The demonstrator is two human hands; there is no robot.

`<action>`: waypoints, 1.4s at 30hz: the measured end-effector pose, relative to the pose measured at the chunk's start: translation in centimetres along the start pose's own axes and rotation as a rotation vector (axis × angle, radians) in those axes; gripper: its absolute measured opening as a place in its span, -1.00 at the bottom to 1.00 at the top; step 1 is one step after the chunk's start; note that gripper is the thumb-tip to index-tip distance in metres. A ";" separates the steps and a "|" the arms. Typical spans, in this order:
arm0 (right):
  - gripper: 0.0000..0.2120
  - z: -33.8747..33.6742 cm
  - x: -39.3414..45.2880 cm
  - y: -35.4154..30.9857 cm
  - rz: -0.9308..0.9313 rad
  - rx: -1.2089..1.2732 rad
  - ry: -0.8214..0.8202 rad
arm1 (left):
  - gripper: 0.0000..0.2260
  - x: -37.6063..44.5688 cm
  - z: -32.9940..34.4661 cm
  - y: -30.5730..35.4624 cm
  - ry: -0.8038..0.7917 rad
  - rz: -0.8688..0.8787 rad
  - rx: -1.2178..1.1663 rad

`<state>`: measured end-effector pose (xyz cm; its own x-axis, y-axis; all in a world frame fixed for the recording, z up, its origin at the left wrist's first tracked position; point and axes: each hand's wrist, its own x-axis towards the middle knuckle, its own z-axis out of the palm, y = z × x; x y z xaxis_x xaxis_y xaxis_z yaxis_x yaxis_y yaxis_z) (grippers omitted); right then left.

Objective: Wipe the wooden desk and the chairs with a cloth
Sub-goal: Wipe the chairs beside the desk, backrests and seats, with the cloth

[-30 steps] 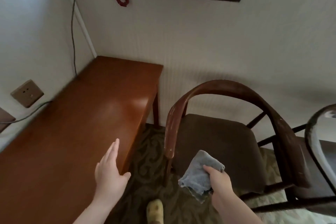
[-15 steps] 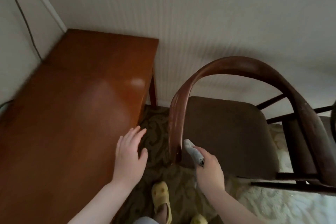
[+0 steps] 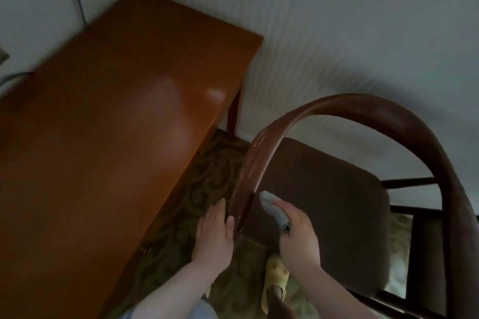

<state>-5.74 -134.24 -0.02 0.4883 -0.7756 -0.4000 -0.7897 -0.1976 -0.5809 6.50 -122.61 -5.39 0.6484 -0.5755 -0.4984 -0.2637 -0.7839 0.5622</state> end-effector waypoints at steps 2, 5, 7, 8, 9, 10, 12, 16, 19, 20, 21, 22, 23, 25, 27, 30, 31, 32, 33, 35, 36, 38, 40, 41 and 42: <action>-0.36 -0.2 0.5 0.9 -0.206 -0.184 -0.042 | -0.50 -0.2 1.9 0.7 0.064 -0.126 -0.014; -0.30 0.7 1.8 2.3 -0.463 -0.281 -0.081 | -0.50 -0.3 4.3 2.0 0.180 -0.228 -0.115; -0.23 2.2 2.9 3.3 -0.700 -0.363 -0.202 | -0.44 -0.2 5.4 2.1 0.232 -0.239 -0.120; -0.19 3.2 3.4 3.7 -0.841 -0.453 -0.251 | -0.38 -0.1 6.0 1.7 0.262 -0.240 -0.067; -0.14 4.0 3.8 3.9 -0.948 -0.537 -0.302 | -0.33 0.1 6.5 1.3 0.290 -0.248 -0.008; -0.09 4.6 4.2 3.9 -1.016 -0.589 -0.329 | -0.32 0.4 6.9 1.1 0.311 -0.268 0.018; -0.03 5.0 5.3 4.1 -1.094 -0.626 -0.347 | -0.41 0.8 7.5 1.0 0.353 -0.306 -0.061; -0.02 2.5 10.3 4.6 -1.287 -0.788 -0.331 | -0.53 0.7 7.9 1.5 0.402 -0.321 -0.225; 0.05 1.1 14.3 3.8 -1.044 -0.776 -0.184 | -0.56 0.3 7.8 1.7 0.411 -0.312 -0.235; 0.01 1.3 14.4 3.6 -0.967 -0.727 -0.152 | -0.57 0.4 7.7 1.9 0.428 -0.308 -0.278; -0.02 1.9 13.8 3.5 -0.925 -0.657 -0.123 | -0.60 0.5 7.9 1.9 0.455 -0.304 -0.346; -0.05 2.8 12.6 3.6 -0.909 -0.610 -0.120 | -0.62 0.7 8.0 2.0 0.478 -0.307 -0.444; -0.06 4.0 11.0 3.9 -0.939 -0.586 -0.143 | -0.65 0.8 8.2 2.1 0.503 -0.313 -0.562; -0.13 5.6 7.9 4.6 -1.122 -0.557 -0.264 | -0.70 0.9 8.5 2.1 0.580 -0.321 -0.804; -0.14 4.6 8.2 4.3 -1.303 -0.600 -0.396 | -0.74 0.8 8.5 2.4 0.628 -0.372 -0.934; 0.02 1.6 14.7 2.8 -1.366 -0.790 -0.395 | -0.73 0.7 8.4 2.8 0.612 -0.410 -0.914; 0.04 0.7 16.6 2.3 -1.260 -0.775 -0.289 | -0.70 0.8 8.2 3.0 0.619 -0.417 -0.889; 0.02 0.1 17.8 1.9 -1.123 -0.722 -0.173 | -0.69 1.0 8.1 3.2 0.635 -0.428 -0.867; -0.03 -0.1 18.0 1.4 -0.985 -0.649 -0.092 | -0.68 1.3 7.9 3.5 0.658 -0.438 -0.857; -0.12 1.3 16.0 0.7 -0.812 -0.462 -0.037 | -0.67 2.6 7.5 4.5 0.713 -0.448 -0.854; -0.14 2.6 14.3 0.8 -0.794 -0.429 -0.059 | -0.67 3.2 7.3 5.0 0.740 -0.453 -0.848; -0.18 5.3 11.0 1.7 -0.977 -0.445 -0.155 | -0.67 4.5 7.2 5.2 0.807 -0.501 -0.822; -0.26 6.0 10.1 3.1 -1.171 -0.448 -0.253 | -0.66 5.4 7.4 4.6 0.867 -0.586 -0.791; -0.23 5.1 11.1 3.2 -1.225 -0.481 -0.333 | -0.65 5.6 7.6 4.3 0.885 -0.623 -0.766; -0.15 4.1 12.7 3.1 -1.293 -0.560 -0.359 | -0.62 5.7 7.6 4.2 0.895 -0.653 -0.723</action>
<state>-0.44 -142.24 -9.79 0.9554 0.2943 -0.0230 0.2677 -0.8968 -0.3522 3.66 -130.99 -10.88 0.8278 0.4285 -0.3621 0.5322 -0.3957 0.7485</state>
